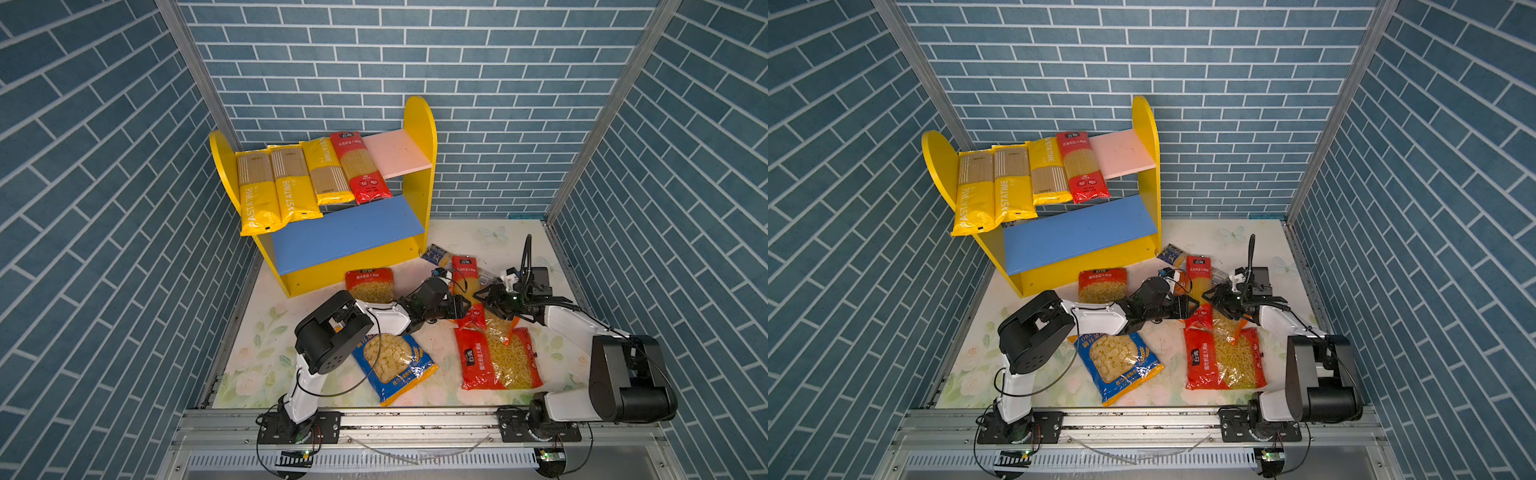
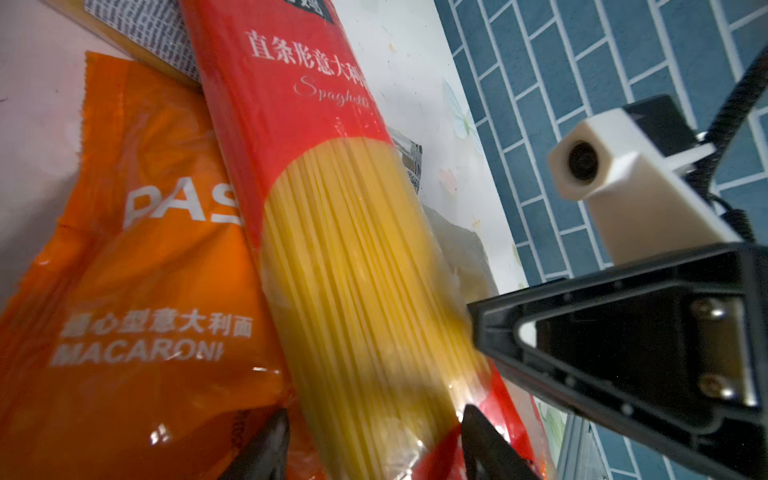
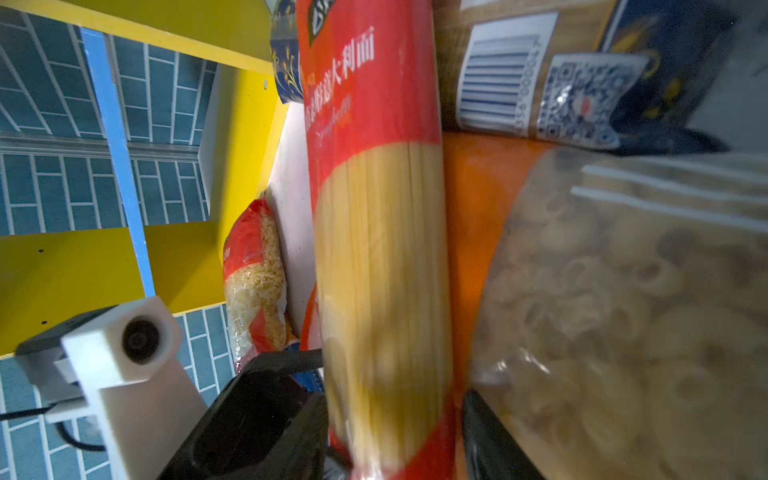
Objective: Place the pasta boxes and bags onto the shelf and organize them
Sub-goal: 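Grasp the upright pack with the left gripper beside the right gripper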
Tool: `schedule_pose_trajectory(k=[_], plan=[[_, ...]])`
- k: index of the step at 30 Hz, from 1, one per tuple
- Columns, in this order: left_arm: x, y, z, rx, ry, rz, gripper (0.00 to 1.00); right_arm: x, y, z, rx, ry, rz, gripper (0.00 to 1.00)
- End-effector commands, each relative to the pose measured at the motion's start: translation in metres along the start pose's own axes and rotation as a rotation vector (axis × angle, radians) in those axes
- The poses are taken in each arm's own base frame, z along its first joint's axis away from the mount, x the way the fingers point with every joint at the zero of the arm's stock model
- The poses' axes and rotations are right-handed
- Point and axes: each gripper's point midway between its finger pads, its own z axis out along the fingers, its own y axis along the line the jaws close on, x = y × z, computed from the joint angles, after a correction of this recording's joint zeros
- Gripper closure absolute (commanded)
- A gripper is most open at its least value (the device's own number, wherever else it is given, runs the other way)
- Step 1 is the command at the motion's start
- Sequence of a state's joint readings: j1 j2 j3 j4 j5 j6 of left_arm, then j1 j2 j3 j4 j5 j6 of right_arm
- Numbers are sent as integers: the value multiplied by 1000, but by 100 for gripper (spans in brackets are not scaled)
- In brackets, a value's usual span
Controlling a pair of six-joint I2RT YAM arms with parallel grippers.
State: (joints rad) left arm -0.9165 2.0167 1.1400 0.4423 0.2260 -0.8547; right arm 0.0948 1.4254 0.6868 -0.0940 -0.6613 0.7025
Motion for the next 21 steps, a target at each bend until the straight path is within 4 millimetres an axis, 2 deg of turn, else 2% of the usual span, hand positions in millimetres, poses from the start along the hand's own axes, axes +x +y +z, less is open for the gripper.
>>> schedule_pose_trajectory(k=[1,6,9,11,15,17,21], plan=[[2,0,3,23,-1,-14,36,7,0,9,-11,36,-14,46],[4,-1,1,31,5,-14,43,4,36,1,-107,23,-63,48],[6,-3,0,45,10,-19,53,1,53,-5,-177,11,-63,49],[6,-4,0,57,10,-26,59,2,52,0,-197,21,-44,50],[8,-5,0,68,17,-32,67,10,24,19,-156,48,-1,52],[11,-3,-1,64,24,-33,70,13,18,24,-156,55,14,53],[15,0,-2,66,31,-35,79,12,15,28,-158,56,6,54]])
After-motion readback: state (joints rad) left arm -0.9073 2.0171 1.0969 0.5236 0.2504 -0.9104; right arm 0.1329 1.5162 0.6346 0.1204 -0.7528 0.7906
